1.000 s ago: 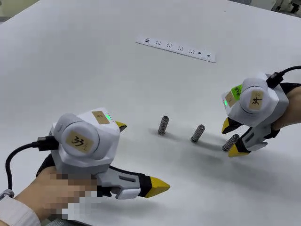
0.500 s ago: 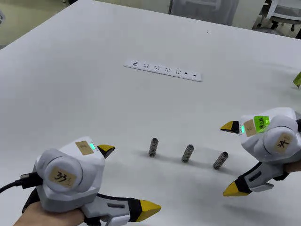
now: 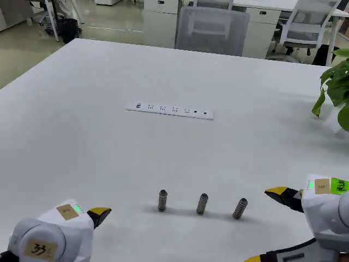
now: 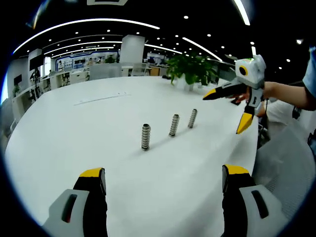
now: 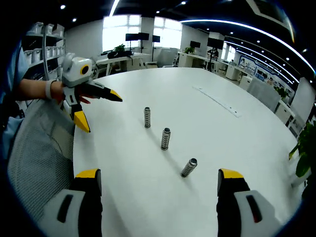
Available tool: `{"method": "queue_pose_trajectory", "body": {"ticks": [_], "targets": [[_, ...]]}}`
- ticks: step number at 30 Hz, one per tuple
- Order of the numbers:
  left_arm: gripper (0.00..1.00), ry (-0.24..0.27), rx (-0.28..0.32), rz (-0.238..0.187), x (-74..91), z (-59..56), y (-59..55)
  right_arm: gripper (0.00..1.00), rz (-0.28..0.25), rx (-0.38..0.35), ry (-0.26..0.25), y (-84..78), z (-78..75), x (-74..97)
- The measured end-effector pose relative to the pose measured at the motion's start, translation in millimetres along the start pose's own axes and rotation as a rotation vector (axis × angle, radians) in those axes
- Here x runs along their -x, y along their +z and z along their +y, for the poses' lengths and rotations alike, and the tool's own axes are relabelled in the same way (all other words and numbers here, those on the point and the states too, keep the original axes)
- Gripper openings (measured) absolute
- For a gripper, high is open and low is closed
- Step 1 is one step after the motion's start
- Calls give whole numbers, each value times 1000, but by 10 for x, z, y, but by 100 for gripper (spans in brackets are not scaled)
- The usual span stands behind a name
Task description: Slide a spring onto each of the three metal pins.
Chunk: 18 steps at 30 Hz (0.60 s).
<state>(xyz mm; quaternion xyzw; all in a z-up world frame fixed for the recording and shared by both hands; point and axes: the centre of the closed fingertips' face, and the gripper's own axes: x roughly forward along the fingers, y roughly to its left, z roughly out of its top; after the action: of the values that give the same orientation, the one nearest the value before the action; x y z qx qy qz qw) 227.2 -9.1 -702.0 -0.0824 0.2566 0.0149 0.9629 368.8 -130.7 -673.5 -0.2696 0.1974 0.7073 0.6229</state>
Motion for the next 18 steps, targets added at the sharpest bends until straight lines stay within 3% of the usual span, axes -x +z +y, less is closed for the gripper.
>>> {"method": "queue_pose_trajectory", "body": {"ticks": [5,11,15,18], "targets": [[100,-8,10,-24,-1,-17,55,99,-27,-12,-83,-77,80,138],[100,-16,-12,-29,-24,-66,94,99,-148,-178,-227,-152,-10,352],[100,-20,-34,-33,-40,-84,102,99,-148,-184,-274,-247,-3,397],[100,-21,-43,-28,-51,-71,79,99,-204,-239,-294,-197,2,426]]}}
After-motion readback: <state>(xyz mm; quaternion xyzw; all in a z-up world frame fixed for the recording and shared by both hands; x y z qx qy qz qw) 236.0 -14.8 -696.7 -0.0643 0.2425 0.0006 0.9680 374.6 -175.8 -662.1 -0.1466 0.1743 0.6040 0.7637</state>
